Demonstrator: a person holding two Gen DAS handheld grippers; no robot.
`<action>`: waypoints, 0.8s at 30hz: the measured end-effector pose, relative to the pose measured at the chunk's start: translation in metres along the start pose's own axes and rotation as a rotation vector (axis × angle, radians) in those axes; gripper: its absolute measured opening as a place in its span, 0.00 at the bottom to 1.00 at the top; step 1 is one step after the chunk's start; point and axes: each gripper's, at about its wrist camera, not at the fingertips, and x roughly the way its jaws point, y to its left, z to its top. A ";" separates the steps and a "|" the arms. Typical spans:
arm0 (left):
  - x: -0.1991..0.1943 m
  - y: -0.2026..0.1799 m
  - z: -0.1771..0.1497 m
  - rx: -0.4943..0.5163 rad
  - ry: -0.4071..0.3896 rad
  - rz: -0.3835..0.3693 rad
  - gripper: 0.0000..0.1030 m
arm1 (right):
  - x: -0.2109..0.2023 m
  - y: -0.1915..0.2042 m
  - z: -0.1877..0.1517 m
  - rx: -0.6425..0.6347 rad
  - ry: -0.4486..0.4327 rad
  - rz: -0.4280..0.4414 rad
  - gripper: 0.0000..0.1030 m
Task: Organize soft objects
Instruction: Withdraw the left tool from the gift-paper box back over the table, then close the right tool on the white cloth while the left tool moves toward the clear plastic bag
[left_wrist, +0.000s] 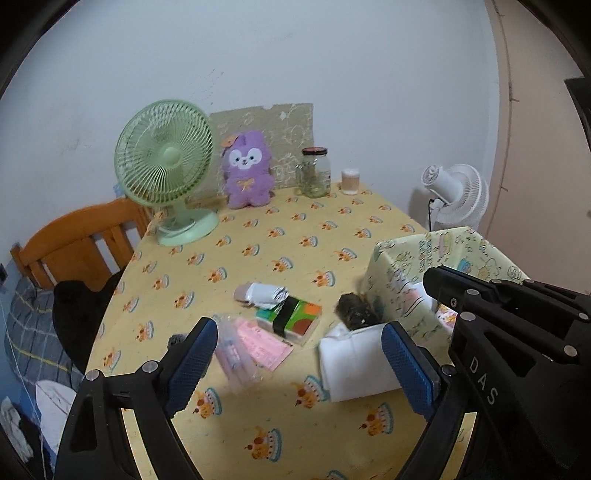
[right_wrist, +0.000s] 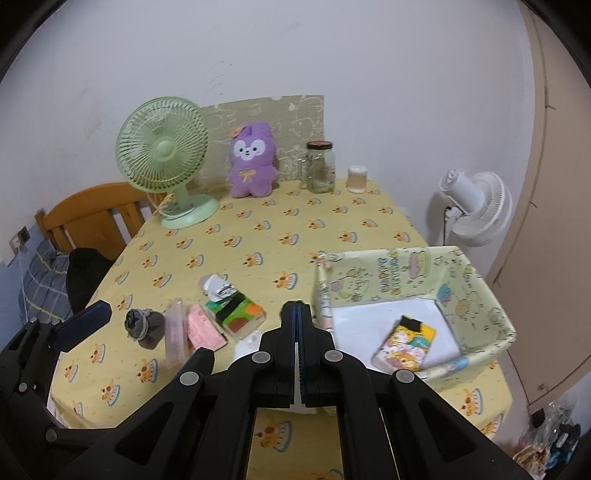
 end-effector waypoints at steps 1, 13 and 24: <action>0.001 0.002 -0.002 -0.005 0.004 -0.001 0.89 | 0.002 0.003 -0.001 -0.008 0.005 0.010 0.04; 0.012 0.018 -0.042 -0.029 0.053 0.011 0.89 | 0.029 0.037 -0.033 -0.065 0.068 0.090 0.07; 0.039 0.036 -0.065 -0.093 0.096 0.022 0.89 | 0.059 0.052 -0.054 -0.064 0.086 0.125 0.53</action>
